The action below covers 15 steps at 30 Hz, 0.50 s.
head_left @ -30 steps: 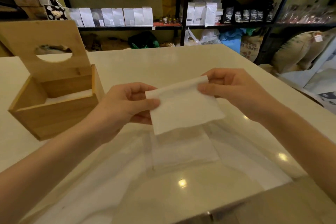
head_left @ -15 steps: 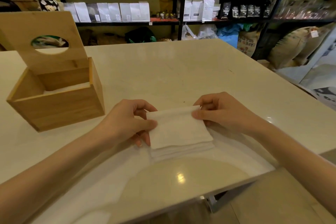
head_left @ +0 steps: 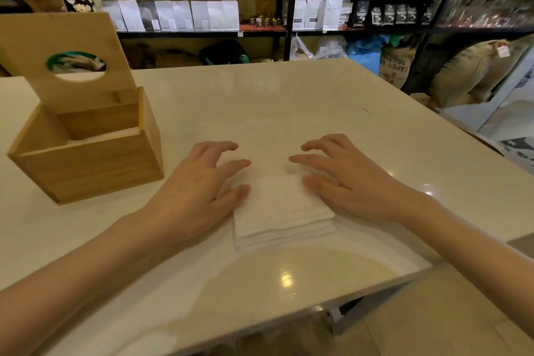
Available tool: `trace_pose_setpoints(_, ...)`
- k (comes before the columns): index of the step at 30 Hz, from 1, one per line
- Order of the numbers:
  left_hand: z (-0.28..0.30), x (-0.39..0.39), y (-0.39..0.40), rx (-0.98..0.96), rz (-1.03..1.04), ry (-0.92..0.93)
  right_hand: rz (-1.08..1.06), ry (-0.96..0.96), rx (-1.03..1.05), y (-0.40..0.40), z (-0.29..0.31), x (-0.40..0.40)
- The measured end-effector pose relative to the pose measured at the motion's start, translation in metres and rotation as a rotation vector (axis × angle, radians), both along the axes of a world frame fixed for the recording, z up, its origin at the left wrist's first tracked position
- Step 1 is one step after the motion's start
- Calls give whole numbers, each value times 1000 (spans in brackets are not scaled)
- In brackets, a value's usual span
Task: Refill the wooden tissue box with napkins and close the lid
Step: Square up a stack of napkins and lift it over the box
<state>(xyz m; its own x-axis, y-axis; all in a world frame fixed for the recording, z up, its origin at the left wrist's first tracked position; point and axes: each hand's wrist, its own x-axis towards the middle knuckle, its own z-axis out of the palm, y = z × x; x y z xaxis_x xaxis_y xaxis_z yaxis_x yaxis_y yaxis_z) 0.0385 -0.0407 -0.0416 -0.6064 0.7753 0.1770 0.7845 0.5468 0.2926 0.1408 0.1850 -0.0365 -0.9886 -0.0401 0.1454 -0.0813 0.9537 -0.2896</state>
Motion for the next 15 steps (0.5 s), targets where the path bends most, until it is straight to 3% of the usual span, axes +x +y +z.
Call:
trace_pose_setpoints(3,-7,0,1,-111,-48,30,84,-63,121,-1,-9,4)
trace_pose_setpoints(8,-6,3,4,-35,-63,44,93,18,165,-5,-9,4)
trace_pose_setpoints(15,-2,4,11,7,-33,-129,112,17,6,-4,-5,-1)
